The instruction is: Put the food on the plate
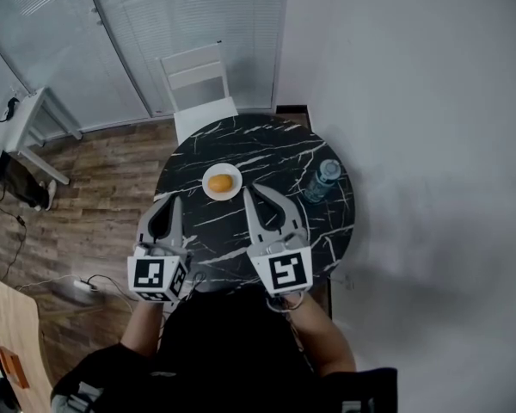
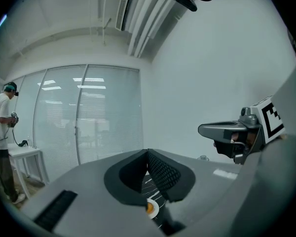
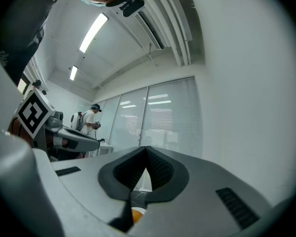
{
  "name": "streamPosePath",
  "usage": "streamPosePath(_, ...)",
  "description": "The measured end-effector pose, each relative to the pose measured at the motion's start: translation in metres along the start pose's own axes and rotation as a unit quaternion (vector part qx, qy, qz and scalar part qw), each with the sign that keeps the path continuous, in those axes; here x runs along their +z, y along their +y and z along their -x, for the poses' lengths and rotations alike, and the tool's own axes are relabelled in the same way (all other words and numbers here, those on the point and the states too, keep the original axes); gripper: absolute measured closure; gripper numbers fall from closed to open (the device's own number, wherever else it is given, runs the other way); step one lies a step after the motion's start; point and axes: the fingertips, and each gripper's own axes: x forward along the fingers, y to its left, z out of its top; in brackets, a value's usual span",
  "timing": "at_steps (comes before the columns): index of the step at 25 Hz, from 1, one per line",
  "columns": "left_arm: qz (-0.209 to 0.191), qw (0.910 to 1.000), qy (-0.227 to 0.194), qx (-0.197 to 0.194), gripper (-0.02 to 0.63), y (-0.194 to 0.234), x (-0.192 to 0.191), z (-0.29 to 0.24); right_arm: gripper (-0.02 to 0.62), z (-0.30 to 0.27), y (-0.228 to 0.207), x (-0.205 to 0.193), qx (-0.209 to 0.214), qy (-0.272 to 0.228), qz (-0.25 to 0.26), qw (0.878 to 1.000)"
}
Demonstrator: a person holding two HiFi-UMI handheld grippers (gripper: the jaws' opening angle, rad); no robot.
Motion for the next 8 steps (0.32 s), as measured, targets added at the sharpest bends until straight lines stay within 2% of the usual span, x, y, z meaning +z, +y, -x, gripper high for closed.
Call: streamPosePath(8, -0.005, 1.0000, 0.002, -0.004, 0.606, 0.007, -0.004, -0.011, 0.598, -0.011, -0.001, -0.007, 0.001, 0.004, 0.008, 1.000)
